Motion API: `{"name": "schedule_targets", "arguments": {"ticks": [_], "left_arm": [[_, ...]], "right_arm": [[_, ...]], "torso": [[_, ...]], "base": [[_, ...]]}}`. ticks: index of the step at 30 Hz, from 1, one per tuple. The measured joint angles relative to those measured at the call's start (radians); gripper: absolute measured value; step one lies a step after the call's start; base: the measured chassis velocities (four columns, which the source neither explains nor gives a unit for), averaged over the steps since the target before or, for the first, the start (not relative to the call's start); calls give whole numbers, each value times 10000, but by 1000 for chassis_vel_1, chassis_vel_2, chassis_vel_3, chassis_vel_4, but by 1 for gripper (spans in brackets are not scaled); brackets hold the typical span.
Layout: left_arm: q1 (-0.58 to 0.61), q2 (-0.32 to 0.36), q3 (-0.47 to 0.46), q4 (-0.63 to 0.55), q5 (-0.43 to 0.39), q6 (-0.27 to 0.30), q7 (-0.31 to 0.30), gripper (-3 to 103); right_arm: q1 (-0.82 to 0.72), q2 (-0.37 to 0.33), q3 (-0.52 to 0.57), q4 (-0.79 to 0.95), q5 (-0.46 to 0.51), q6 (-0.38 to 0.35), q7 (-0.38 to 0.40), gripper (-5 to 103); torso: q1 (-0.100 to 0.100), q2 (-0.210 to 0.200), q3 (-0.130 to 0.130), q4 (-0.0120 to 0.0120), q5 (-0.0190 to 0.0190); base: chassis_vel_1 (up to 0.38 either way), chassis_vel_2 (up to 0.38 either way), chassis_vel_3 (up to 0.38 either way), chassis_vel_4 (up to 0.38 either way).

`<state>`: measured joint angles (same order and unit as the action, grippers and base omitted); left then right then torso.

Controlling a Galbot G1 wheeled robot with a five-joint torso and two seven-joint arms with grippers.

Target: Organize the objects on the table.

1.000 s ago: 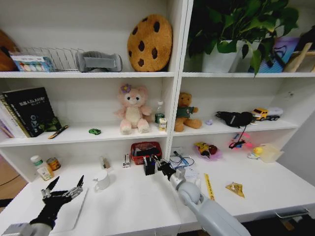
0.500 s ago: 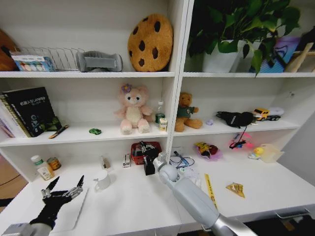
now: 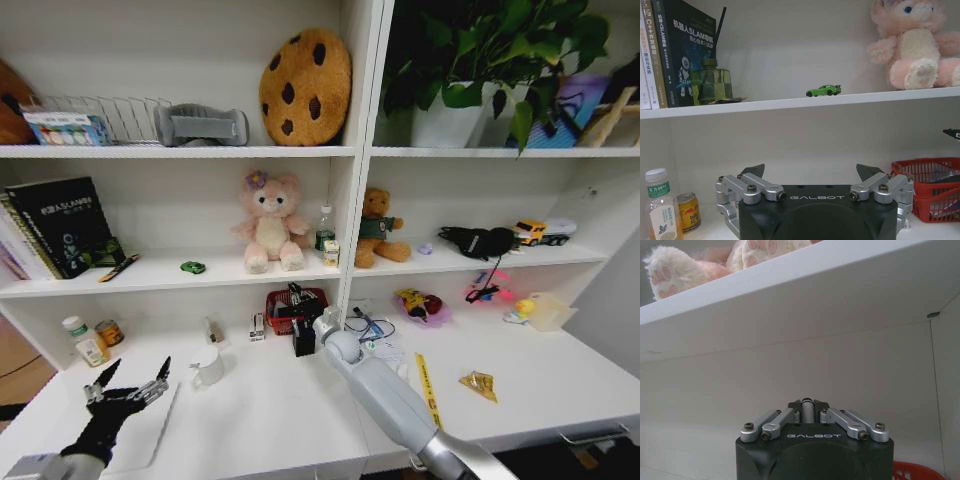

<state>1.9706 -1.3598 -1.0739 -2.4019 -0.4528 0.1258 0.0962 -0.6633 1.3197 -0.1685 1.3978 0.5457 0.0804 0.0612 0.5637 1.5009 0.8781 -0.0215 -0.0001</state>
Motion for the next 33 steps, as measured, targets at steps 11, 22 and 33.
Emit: {"name": "schedule_targets", "arguments": {"ticks": [11,22,33], "left_arm": [[0,0,0,0,0,0,0,100],[0,0,0,0,0,0,0,100],[0,0,0,0,0,0,0,100]], "right_arm": [[-185,41,59,-149,-221,309,-137,13],[-342,89,110,-218,-379,464,-211,13],[-300,189,100,-376,-465,568,-339,13]], "torso": [[0,0,0,1,1],[0,0,0,1,0],[0,0,0,1,0]], "base": [[0,0,0,0],[0,0,0,0],[0,0,0,0]]}}
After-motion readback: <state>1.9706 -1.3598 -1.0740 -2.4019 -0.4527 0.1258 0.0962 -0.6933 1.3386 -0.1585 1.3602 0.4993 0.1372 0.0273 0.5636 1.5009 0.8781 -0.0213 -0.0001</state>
